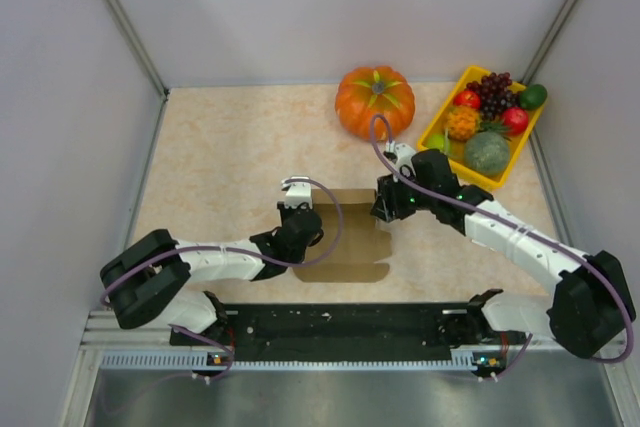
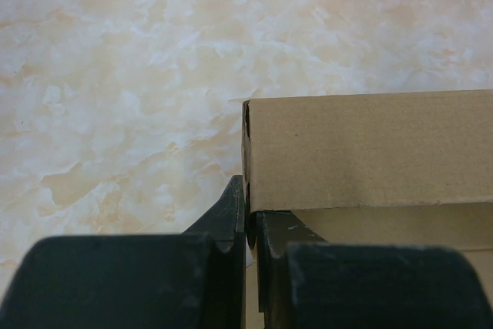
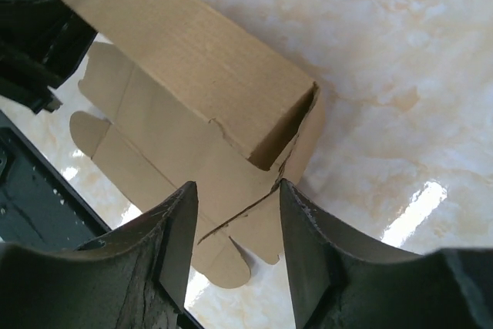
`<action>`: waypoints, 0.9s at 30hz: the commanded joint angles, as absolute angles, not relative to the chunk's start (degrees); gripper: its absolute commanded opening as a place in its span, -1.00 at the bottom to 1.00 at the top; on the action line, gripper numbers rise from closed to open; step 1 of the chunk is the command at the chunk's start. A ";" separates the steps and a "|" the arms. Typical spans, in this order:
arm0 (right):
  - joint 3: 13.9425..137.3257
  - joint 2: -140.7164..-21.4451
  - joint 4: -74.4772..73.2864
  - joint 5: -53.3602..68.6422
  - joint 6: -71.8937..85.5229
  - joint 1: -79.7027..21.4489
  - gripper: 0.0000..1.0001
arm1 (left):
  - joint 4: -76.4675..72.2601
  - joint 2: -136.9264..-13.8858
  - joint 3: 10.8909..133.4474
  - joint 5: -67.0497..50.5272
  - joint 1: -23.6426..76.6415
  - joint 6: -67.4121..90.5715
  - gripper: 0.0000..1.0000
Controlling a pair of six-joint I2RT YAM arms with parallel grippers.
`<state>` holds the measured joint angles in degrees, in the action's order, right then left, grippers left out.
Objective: Fold the paper box
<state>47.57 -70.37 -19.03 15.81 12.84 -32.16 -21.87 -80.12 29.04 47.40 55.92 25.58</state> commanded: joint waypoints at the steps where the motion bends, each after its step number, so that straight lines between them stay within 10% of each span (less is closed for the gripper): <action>1: 43.07 -66.89 -9.07 22.84 8.00 -32.78 -0.03 | -24.26 -78.31 28.65 47.81 55.81 25.40 -1.00; 17: 34.12 -67.41 8.49 29.58 -1.41 -32.96 -0.13 | -24.43 -77.70 27.77 47.37 55.72 24.87 -1.00; 27: 30.06 -66.97 20.22 33.76 7.12 -32.78 0.32 | -24.43 -77.52 27.60 46.67 55.63 24.87 -1.00</action>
<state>30.04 -68.69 11.86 31.66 4.93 -32.27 -21.91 -79.35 27.79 47.16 55.61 24.95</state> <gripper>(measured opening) 0.650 0.040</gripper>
